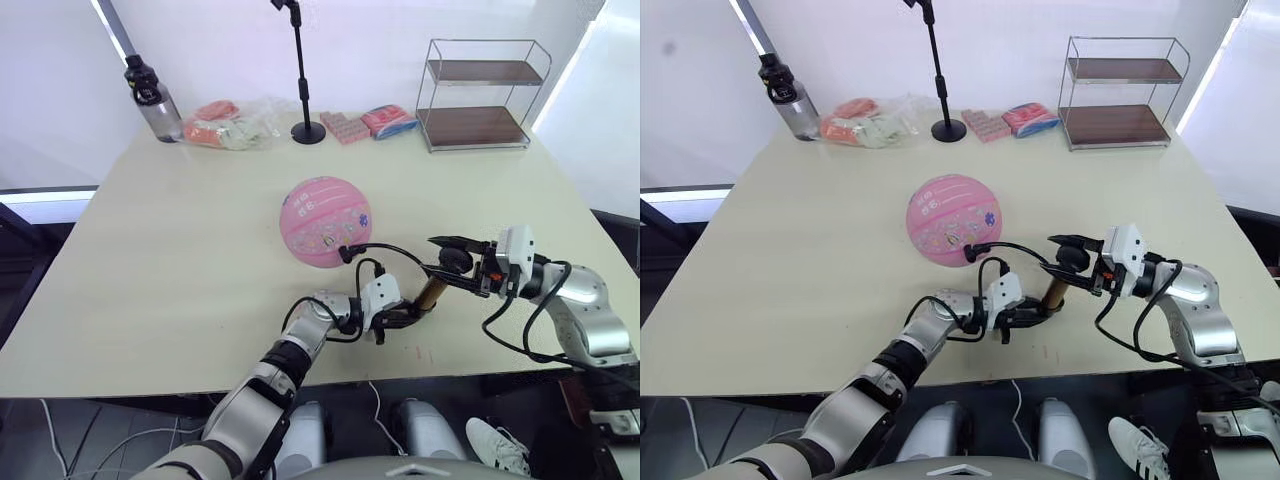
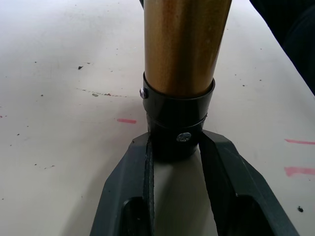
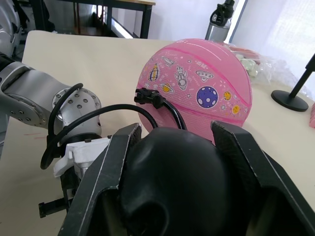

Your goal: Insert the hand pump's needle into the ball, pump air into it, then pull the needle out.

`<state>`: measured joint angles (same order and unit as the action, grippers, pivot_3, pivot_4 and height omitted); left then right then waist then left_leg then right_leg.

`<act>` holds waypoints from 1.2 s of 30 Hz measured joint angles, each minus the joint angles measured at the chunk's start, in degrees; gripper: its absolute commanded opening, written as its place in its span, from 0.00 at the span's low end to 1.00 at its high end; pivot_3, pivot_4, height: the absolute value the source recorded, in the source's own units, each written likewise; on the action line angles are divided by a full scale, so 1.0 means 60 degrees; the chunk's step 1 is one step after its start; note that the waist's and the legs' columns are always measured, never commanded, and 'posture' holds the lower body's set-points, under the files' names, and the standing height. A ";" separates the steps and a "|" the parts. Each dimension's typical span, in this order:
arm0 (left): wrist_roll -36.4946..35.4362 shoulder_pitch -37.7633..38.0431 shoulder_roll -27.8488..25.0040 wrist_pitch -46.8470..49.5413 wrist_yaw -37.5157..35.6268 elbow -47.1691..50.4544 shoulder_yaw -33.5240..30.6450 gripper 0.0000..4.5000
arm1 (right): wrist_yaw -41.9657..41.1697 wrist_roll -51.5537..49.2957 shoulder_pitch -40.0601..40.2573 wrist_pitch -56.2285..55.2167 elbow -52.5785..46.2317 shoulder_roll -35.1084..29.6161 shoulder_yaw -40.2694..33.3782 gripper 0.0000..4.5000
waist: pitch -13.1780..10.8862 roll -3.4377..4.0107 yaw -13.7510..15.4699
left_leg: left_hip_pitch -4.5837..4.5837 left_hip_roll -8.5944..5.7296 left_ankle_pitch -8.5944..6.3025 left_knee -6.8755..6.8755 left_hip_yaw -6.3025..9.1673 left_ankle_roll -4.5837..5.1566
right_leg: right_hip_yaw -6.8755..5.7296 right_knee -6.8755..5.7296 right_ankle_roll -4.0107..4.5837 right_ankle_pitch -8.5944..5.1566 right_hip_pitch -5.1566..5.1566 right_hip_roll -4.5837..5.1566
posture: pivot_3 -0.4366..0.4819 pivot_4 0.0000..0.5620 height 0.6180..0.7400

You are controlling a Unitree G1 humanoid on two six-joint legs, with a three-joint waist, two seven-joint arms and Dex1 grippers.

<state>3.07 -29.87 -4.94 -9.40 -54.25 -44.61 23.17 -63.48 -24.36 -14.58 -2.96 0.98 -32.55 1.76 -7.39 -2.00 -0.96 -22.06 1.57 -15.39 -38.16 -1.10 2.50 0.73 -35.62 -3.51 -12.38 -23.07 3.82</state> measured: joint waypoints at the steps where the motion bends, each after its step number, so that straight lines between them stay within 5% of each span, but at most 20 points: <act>1: 0.0000 0.0001 0.0000 0.0000 -0.0006 0.0000 -0.0001 0.21 | 0.0000 -0.0002 -0.0011 0.0027 -0.0010 -0.0005 -0.0001 0.39 | 0.0000 0.0000 0.0001 | 0.0001 0.0000 0.0000 0.0002 0.0000 0.0000 | -0.0001 0.0000 0.0001 -0.0001 0.0000 0.0000 | 0.48 0.27 1.00; 10: -0.0044 -0.0040 0.0058 -0.0001 -0.0084 0.0077 -0.0011 0.21 | -0.0078 -0.0423 -0.0367 0.1766 -0.1084 -0.1175 -0.0080 0.39 | -0.0045 0.0058 0.0043 | -0.0072 -0.0018 0.0001 0.0003 0.0001 0.0001 | -0.0008 0.0000 0.0037 0.0019 -0.0048 0.0035 | 0.48 0.27 1.00; 23: -0.0175 -0.0102 0.0073 -0.0001 -0.0201 0.0131 -0.0025 0.21 | 0.0106 -0.2976 -0.2240 0.5139 -0.2171 -0.2967 -0.1763 0.39 | -0.0151 0.0093 0.0061 | -0.0128 -0.0033 0.0002 -0.0010 0.0007 0.0003 | -0.0014 0.0003 0.0036 0.0022 -0.0088 0.0038 | 0.48 0.27 1.00; 36: -0.0198 -0.0196 0.0080 -0.0018 -0.0296 0.0132 -0.0027 0.21 | 0.0462 -0.3851 -0.3364 0.6749 -0.2079 -0.3408 -0.2104 0.39 | -0.0214 0.0121 0.0074 | -0.0156 -0.0042 0.0002 -0.0014 0.0001 0.0003 | -0.0009 0.0003 0.0034 0.0023 -0.0105 0.0047 | 0.48 0.27 1.00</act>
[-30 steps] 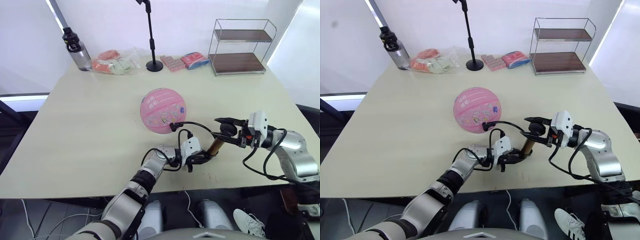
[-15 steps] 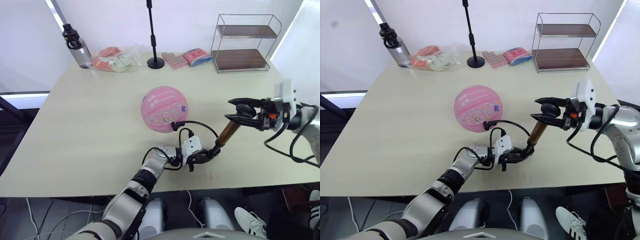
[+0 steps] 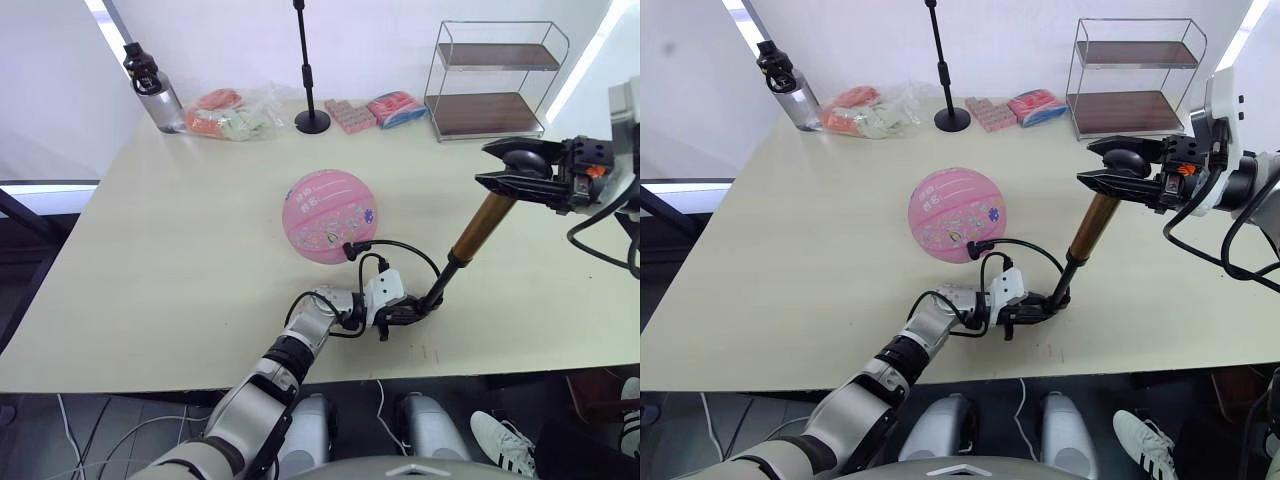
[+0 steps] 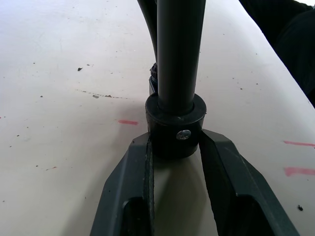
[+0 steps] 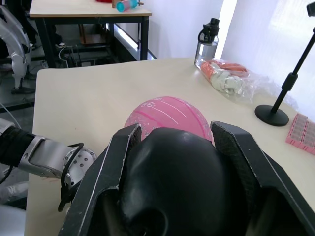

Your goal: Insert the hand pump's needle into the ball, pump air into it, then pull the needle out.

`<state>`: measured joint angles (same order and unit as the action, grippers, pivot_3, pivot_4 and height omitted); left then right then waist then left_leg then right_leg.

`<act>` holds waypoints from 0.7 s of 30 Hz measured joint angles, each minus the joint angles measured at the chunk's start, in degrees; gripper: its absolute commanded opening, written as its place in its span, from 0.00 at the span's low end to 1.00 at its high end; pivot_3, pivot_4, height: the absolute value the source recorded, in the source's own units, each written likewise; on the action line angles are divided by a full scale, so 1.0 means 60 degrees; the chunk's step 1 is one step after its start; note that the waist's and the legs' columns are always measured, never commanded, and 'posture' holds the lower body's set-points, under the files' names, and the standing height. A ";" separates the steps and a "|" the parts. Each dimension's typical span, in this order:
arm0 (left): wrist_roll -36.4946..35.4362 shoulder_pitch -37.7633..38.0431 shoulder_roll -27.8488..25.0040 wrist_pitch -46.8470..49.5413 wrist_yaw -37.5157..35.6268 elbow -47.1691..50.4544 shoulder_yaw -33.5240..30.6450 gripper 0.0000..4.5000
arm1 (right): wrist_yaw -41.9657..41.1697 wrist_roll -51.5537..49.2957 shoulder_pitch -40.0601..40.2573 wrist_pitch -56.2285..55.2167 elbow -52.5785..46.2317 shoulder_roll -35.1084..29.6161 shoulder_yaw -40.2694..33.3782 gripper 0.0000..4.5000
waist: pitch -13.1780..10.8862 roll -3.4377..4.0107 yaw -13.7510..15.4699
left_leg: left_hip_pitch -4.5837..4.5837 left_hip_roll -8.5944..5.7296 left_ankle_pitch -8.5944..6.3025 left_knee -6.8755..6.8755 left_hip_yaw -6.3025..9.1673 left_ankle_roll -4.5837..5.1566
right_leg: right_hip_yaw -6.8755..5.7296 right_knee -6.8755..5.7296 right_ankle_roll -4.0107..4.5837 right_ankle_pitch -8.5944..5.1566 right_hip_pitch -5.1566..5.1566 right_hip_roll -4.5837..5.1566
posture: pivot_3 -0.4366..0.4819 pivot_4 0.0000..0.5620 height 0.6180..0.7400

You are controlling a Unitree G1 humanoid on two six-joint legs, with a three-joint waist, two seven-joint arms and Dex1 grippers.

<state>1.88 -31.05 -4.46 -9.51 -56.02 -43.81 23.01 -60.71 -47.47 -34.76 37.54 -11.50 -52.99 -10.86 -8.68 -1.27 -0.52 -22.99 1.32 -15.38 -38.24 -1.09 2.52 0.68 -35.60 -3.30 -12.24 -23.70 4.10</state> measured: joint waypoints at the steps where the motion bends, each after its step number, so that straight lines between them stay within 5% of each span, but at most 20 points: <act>1: 0.0000 0.0000 0.0000 0.0000 0.0000 0.0000 0.0000 0.21 | 0.0001 0.0001 0.0003 0.0004 -0.0003 0.0011 0.0000 0.39 | 0.0000 0.0000 -0.0002 | 0.0000 0.0000 0.0000 0.0000 0.0000 0.0000 | 0.0000 0.0000 0.0000 0.0000 0.0000 0.0000 | 0.48 0.27 1.00; 10: 0.0025 0.0011 -0.0021 0.0001 0.0096 -0.0053 0.0011 0.21 | -0.0007 0.0589 0.1304 -0.1186 -0.0568 0.0719 -0.0205 0.39 | 0.0026 -0.0018 -0.0018 | 0.0034 0.0004 0.0000 -0.0004 0.0005 0.0000 | -0.0004 -0.0004 -0.0003 -0.0002 0.0027 -0.0013 | 0.48 0.27 1.00; 21: 0.0107 0.0107 -0.0056 0.0007 0.0242 -0.0124 0.0024 0.21 | -0.0070 0.2519 0.3060 -0.3598 0.0104 0.2159 0.1173 0.39 | 0.0171 -0.0115 -0.0042 | 0.0062 0.0021 0.0000 -0.0003 0.0008 0.0000 | -0.0005 -0.0009 -0.0001 -0.0004 0.0044 -0.0033 | 0.48 0.27 1.00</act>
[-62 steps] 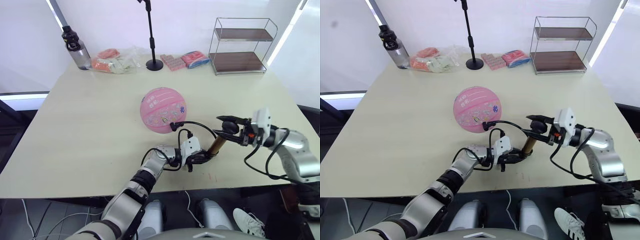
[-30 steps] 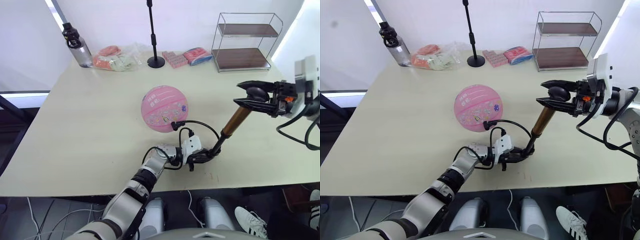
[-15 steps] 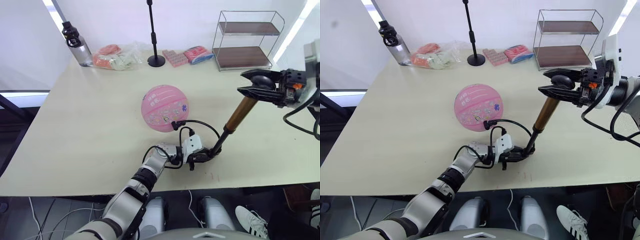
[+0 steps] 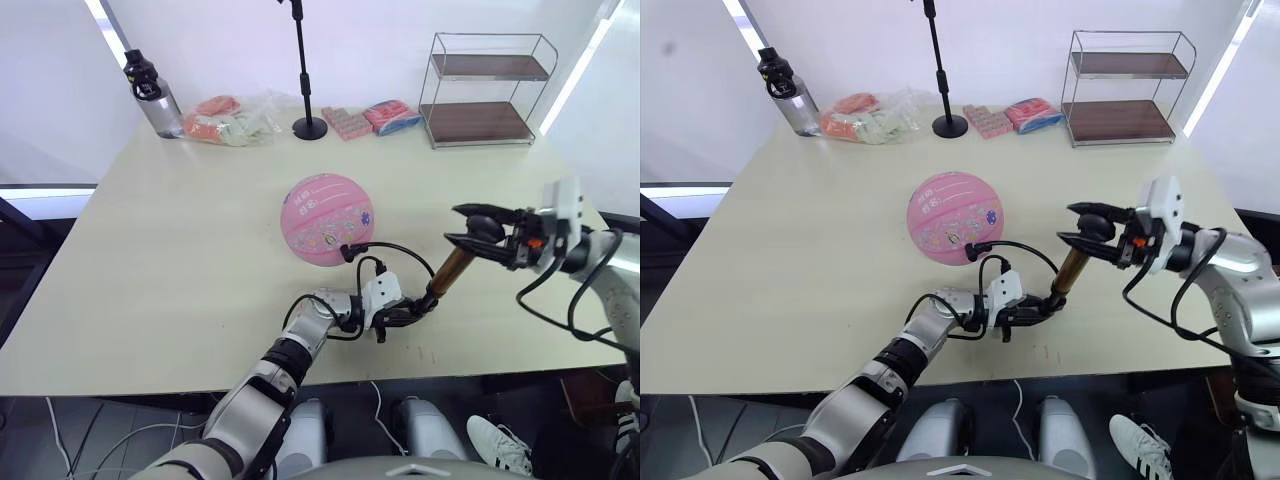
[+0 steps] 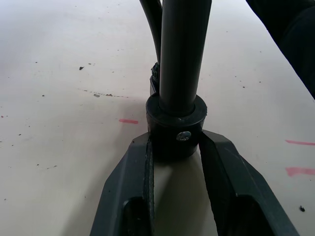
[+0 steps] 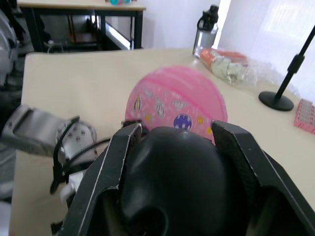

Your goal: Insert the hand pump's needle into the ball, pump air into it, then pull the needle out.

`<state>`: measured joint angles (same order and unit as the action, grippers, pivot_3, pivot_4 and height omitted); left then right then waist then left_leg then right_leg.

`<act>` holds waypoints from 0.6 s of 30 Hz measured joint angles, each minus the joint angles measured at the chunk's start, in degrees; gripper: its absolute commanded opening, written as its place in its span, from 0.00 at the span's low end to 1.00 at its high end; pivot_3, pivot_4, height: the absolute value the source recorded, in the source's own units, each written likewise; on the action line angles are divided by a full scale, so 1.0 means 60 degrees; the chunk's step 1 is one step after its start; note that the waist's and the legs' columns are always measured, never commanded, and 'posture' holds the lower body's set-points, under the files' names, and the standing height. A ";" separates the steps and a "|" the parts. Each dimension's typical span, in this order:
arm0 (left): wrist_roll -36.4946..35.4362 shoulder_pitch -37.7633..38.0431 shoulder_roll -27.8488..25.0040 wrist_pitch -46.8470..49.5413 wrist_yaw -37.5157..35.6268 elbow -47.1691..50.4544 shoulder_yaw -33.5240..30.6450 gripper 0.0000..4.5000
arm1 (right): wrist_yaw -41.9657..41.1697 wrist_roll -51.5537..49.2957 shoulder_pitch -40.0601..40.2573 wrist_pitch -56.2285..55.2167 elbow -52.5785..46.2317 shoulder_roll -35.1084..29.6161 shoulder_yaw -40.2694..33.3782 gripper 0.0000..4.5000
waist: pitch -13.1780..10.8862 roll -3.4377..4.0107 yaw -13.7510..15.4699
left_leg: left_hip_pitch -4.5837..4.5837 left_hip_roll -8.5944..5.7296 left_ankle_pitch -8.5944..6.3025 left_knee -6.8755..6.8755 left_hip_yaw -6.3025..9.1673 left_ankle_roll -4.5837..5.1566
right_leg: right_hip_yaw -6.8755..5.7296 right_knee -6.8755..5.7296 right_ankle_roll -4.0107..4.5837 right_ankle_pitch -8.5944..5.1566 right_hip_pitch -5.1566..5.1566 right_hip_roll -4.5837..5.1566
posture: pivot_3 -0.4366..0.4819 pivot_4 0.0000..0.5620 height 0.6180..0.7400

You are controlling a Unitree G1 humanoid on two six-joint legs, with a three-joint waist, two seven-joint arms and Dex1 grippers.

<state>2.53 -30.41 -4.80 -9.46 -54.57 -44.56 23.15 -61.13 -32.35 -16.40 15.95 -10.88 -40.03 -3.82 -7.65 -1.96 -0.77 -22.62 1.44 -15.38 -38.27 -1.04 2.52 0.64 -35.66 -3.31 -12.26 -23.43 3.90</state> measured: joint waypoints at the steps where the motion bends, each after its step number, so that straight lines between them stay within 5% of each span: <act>1: 0.0011 0.0008 0.0000 0.0003 0.0013 0.0000 0.0004 0.21 | -0.0004 0.0252 0.0125 -0.0293 0.0124 0.0078 0.0196 0.39 | 0.0011 0.0000 -0.0001 | 0.0000 0.0000 0.0000 0.0000 -0.0002 0.0000 | 0.0002 0.0000 0.0000 0.0000 0.0000 0.0000 | 0.48 0.27 1.00; 11: 0.0055 0.0057 -0.0005 0.0022 0.0053 -0.0005 0.0011 0.21 | 0.0236 0.1301 0.0698 -0.2091 0.1151 0.0914 0.0893 0.39 | 0.0057 -0.0013 -0.0006 | 0.0029 0.0008 0.0000 0.0003 -0.0002 0.0000 | 0.0002 0.0000 0.0002 0.0000 0.0013 -0.0007 | 0.48 0.27 1.00; 18: 0.0091 0.0040 -0.0001 0.0031 0.0081 -0.0021 0.0004 0.21 | 0.0260 0.1168 0.0518 -0.1719 0.0929 0.0746 0.0827 0.39 | 0.0043 0.0005 -0.0004 | 0.0075 0.0012 -0.0002 0.0016 -0.0003 -0.0003 | 0.0003 0.0000 -0.0008 -0.0011 0.0049 0.0003 | 0.48 0.27 1.00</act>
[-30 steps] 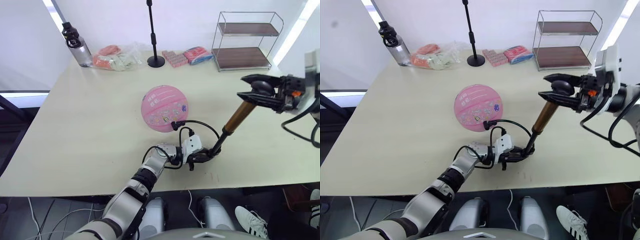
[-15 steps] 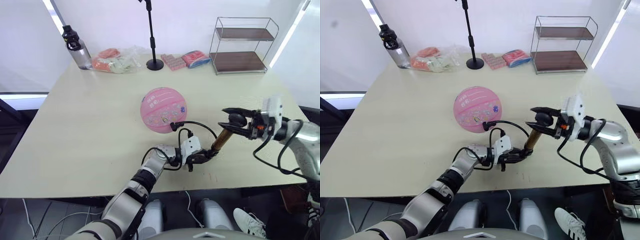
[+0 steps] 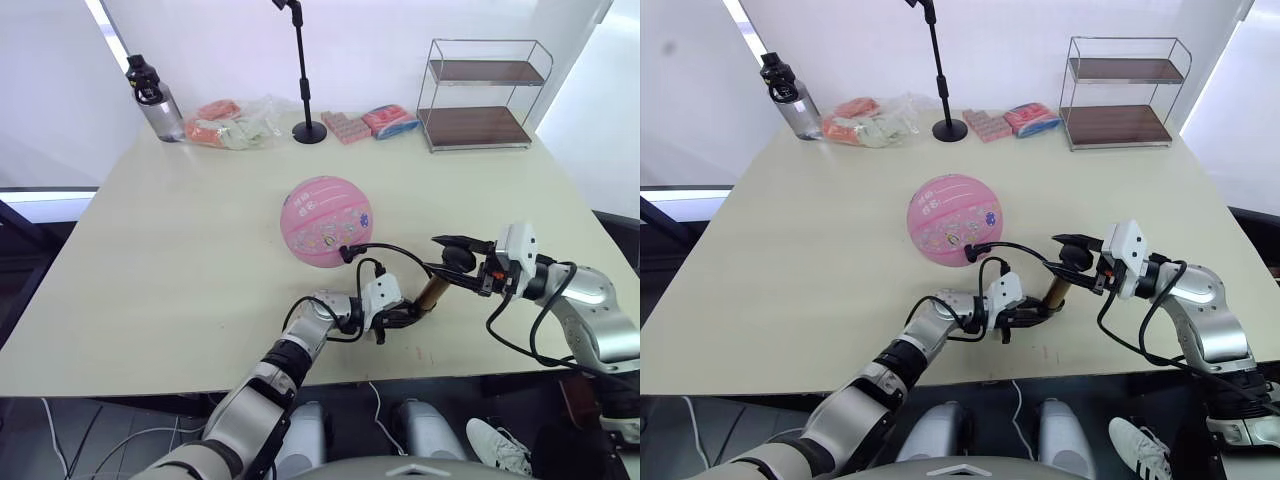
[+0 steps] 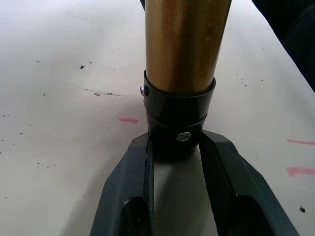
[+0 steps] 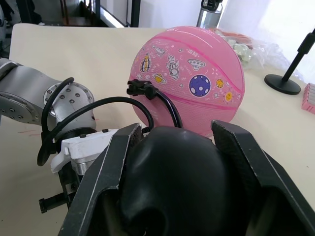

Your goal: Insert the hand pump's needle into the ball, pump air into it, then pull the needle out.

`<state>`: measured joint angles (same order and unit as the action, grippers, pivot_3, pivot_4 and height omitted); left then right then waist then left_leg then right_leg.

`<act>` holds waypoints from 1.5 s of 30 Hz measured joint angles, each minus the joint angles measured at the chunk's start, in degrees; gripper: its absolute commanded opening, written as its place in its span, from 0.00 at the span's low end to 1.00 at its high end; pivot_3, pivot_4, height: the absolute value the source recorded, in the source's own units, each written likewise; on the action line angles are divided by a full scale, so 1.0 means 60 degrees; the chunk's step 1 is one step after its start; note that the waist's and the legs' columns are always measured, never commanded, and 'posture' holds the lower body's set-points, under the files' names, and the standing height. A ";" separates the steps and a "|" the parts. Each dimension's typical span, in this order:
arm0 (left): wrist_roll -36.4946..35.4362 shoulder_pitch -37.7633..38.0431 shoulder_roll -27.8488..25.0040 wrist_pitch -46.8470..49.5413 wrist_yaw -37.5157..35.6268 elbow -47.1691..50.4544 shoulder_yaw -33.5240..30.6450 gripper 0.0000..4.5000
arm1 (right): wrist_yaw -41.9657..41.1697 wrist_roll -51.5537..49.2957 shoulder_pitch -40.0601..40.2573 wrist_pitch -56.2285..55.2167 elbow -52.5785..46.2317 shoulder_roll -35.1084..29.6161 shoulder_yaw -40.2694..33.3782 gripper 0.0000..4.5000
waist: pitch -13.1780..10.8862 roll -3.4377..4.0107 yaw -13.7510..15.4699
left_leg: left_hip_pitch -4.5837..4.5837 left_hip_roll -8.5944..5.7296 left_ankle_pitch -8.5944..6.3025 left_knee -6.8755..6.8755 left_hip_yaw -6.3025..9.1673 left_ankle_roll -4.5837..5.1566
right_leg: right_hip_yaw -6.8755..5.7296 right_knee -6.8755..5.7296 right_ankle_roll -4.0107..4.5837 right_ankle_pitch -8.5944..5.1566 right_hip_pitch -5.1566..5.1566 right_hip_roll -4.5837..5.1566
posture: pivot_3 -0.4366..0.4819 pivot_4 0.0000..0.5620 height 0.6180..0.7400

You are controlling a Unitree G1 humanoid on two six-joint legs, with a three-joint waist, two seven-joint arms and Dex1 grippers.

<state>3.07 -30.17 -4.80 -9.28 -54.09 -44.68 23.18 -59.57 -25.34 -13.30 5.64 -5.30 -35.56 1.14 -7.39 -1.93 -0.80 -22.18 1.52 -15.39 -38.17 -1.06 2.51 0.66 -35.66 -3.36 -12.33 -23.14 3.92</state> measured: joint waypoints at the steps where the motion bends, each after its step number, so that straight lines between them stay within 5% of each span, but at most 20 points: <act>1: -0.0002 -0.0013 0.0002 0.0000 -0.0020 0.0000 -0.0002 0.21 | -0.0003 -0.0081 -0.0072 0.0221 -0.0059 -0.0072 -0.0015 0.39 | -0.0007 0.0004 0.0002 | -0.0007 -0.0001 0.0000 0.0000 0.0000 0.0000 | -0.0001 0.0000 0.0013 0.0008 -0.0004 0.0002 | 0.48 0.27 1.00; 11: -0.0136 -0.0193 0.0063 -0.0008 -0.0213 0.0010 -0.0019 0.21 | -0.0399 -0.2319 -0.1954 0.3351 -0.1150 -0.2131 -0.1226 0.39 | -0.0145 0.0121 0.0027 | -0.0112 -0.0031 0.0002 -0.0023 -0.0003 0.0003 | 0.0002 0.0001 0.0009 0.0016 -0.0075 0.0029 | 0.48 0.27 1.00; 19: -0.0170 -0.0204 0.0065 -0.0020 -0.0257 0.0009 -0.0023 0.21 | -0.0631 -0.3413 -0.3347 0.4746 -0.1169 -0.3280 -0.1890 0.39 | -0.0173 0.0092 0.0040 | -0.0116 -0.0031 0.0002 -0.0022 0.0003 0.0003 | -0.0005 0.0002 0.0008 0.0015 -0.0076 0.0025 | 0.48 0.27 1.00; 31: -0.0168 -0.0213 0.0101 -0.0113 -0.0285 0.0009 -0.0009 0.21 | -0.0403 -0.3847 -0.3504 0.5612 -0.1105 -0.3269 -0.2061 0.39 | -0.0209 0.0115 0.0084 | -0.0137 -0.0035 0.0002 -0.0021 -0.0001 0.0003 | -0.0001 0.0002 0.0009 0.0015 -0.0093 0.0032 | 0.48 0.27 1.00; 45: -0.0083 -0.0051 -0.0019 -0.0094 -0.0098 -0.0006 -0.0010 0.21 | -0.0264 -0.1977 -0.1092 0.2658 -0.1395 -0.1165 -0.1451 0.39 | -0.0051 0.0007 -0.0008 | -0.0072 -0.0011 0.0002 -0.0020 -0.0003 0.0003 | 0.0004 -0.0008 0.0007 0.0011 -0.0052 -0.0007 | 0.48 0.27 1.00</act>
<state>2.58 -30.47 -4.91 -9.84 -54.68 -44.72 23.12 -61.15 -37.21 -19.84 21.58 -13.67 -42.55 -7.56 -7.69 -1.88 -0.84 -22.61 1.45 -15.37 -38.29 -1.08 2.53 0.68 -35.71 -3.32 -12.27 -23.45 3.88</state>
